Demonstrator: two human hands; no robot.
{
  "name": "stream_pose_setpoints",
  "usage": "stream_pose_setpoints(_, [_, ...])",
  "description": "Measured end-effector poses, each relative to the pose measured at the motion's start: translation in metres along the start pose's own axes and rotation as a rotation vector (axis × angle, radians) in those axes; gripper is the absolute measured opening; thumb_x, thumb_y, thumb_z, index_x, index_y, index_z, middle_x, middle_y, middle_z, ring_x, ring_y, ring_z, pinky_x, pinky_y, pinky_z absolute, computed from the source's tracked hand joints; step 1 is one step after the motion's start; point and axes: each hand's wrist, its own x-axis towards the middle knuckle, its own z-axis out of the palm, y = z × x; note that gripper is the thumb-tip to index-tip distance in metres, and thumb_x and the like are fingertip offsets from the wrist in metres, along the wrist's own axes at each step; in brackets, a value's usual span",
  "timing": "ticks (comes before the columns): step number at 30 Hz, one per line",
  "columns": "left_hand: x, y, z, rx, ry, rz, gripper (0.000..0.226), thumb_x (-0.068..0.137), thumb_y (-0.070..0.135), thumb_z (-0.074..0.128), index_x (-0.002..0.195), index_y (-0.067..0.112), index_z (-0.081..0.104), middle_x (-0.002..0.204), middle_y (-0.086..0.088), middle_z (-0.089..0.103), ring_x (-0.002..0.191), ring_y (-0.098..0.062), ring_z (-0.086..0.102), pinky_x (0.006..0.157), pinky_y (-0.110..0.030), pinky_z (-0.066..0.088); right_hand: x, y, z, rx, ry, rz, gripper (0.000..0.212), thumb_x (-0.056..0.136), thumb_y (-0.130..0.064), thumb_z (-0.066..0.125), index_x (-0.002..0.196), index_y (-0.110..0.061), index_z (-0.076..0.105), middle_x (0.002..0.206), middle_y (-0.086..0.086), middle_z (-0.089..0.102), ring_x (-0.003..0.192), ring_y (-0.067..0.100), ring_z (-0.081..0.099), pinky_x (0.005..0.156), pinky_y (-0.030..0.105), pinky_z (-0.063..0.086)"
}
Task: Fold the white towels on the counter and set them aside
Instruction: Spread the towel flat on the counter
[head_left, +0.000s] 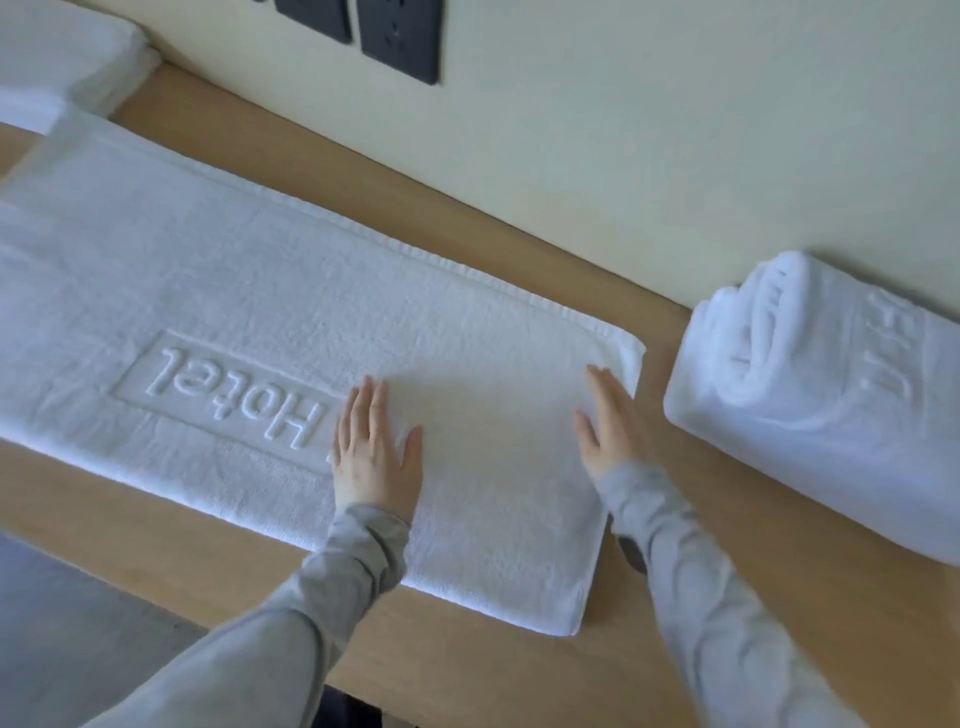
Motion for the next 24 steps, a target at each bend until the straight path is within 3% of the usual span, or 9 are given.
stream_pose_setpoints(4, [-0.049,0.03,-0.002,-0.18,0.271,-0.52,0.078,0.085,0.032,0.062,0.148,0.02,0.018,0.157,-0.003,0.011,0.141,-0.028,0.015,0.112,-0.049,0.013,0.085,0.005,-0.021,-0.168,-0.139,-0.041,0.054,0.094,-0.019,0.047,0.143,-0.008,0.028,0.147,0.015,0.035,0.135,0.029,0.034,0.109,0.036,0.025])
stream_pose_setpoints(8, [-0.086,0.055,0.002,-0.502,0.372,-1.157,0.089,0.076,0.025,0.075,0.146,0.014,0.021,0.148,-0.015,0.026,0.135,-0.035,0.028,0.107,-0.052,0.026,0.133,0.014,-0.034,-0.155,-0.366,0.081,0.06,0.093,-0.024,0.051,0.144,-0.006,0.025,0.148,0.017,0.031,0.135,0.033,0.032,0.11,0.042,0.028])
stream_pose_setpoints(10, [-0.103,0.07,0.012,-0.739,0.351,-1.32,0.089,0.075,0.02,0.077,0.144,0.006,0.023,0.128,-0.02,0.042,0.125,-0.038,0.041,0.103,-0.048,0.034,0.144,0.019,-0.041,-0.137,-0.441,0.145,0.066,0.091,-0.031,0.057,0.143,-0.004,0.027,0.147,0.016,0.033,0.133,0.034,0.035,0.11,0.043,0.03])
stream_pose_setpoints(12, [-0.12,0.089,0.026,-0.912,0.335,-1.375,0.081,0.075,0.014,0.077,0.138,0.0,0.028,0.094,-0.01,0.049,0.102,-0.034,0.053,0.091,-0.039,0.041,0.151,0.023,-0.046,-0.137,-0.507,0.175,0.069,0.088,-0.035,0.061,0.141,-0.003,0.03,0.145,0.017,0.037,0.13,0.034,0.04,0.108,0.042,0.033])
stream_pose_setpoints(14, [-0.133,0.107,0.041,-0.99,0.302,-1.395,0.068,0.076,0.011,0.076,0.129,-0.001,0.035,0.078,-0.003,0.044,0.081,-0.025,0.05,0.08,-0.033,0.04,0.155,0.025,-0.053,-0.159,-0.564,0.187,0.071,0.085,-0.037,0.064,0.139,-0.002,0.034,0.14,0.016,0.043,0.125,0.032,0.045,0.103,0.037,0.036])
stream_pose_setpoints(16, [-0.141,0.119,0.054,-1.056,0.302,-1.413,0.055,0.078,0.012,0.074,0.12,-0.004,0.042,0.081,-0.009,0.051,0.07,-0.022,0.049,0.073,-0.033,0.04,0.156,0.025,-0.058,-0.209,-0.583,0.202,0.074,0.082,-0.041,0.067,0.138,-0.004,0.037,0.135,0.016,0.049,0.12,0.032,0.05,0.098,0.036,0.038])
stream_pose_setpoints(20, [-0.148,0.136,0.067,-1.037,0.29,-1.392,0.038,0.083,0.019,0.068,0.106,-0.008,0.055,0.082,-0.015,0.06,0.062,-0.026,0.055,0.058,-0.03,0.044,0.152,0.029,-0.058,-0.353,-0.55,0.205,0.077,0.081,-0.043,0.066,0.141,-0.006,0.033,0.137,0.017,0.047,0.123,0.034,0.048,0.104,0.042,0.039])
stream_pose_setpoints(24, [-0.15,0.142,0.064,-1.014,0.372,-1.346,0.039,0.081,0.022,0.07,0.106,-0.001,0.052,0.088,-0.016,0.061,0.068,-0.028,0.061,0.069,-0.041,0.056,0.149,0.03,-0.064,-0.226,-0.466,0.174,0.06,0.085,-0.027,0.065,0.137,-0.008,0.04,0.134,0.014,0.05,0.119,0.031,0.051,0.1,0.037,0.041])
